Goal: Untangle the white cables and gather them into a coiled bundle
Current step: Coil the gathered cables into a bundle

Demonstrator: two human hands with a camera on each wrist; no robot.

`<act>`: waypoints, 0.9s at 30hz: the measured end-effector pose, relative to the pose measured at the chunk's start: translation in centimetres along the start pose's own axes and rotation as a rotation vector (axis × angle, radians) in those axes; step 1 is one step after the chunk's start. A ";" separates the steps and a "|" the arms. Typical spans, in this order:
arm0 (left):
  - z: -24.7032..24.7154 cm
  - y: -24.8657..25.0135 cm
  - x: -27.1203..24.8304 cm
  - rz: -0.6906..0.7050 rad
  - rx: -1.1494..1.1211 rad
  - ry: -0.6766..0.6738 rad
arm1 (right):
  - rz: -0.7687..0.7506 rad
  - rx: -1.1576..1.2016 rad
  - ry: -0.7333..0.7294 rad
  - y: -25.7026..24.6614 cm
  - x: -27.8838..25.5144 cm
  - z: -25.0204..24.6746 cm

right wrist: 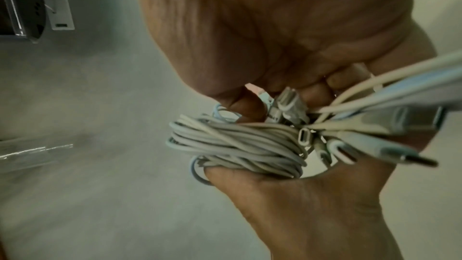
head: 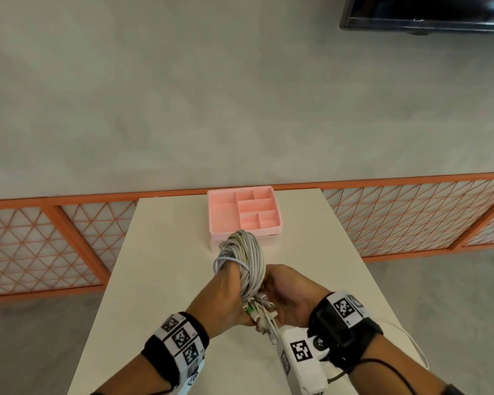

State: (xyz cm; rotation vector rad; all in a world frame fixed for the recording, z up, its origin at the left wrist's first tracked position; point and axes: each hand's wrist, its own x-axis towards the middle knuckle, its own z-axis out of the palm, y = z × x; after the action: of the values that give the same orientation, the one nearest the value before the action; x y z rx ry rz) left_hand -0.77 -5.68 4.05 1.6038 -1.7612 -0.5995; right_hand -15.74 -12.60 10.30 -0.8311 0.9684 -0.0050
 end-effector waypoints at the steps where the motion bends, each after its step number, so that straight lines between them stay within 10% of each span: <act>1: 0.3 -0.1 0.1 -0.009 0.005 0.032 | -0.009 -0.037 0.007 0.0 -0.3 0.1; 10: 0.7 0.8 0.6 -0.177 0.007 0.147 | -0.038 -0.130 -0.126 -0.2 -1.1 0.1; 27: 0.6 0.2 0.9 -0.264 -0.175 0.160 | -0.215 -0.353 0.168 -0.9 -3.0 2.0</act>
State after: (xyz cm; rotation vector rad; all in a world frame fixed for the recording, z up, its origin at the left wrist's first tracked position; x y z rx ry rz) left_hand -1.33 -6.65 3.94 1.7217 -1.3536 -0.7066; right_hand -15.78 -10.93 13.65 -1.2737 1.0489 -0.0922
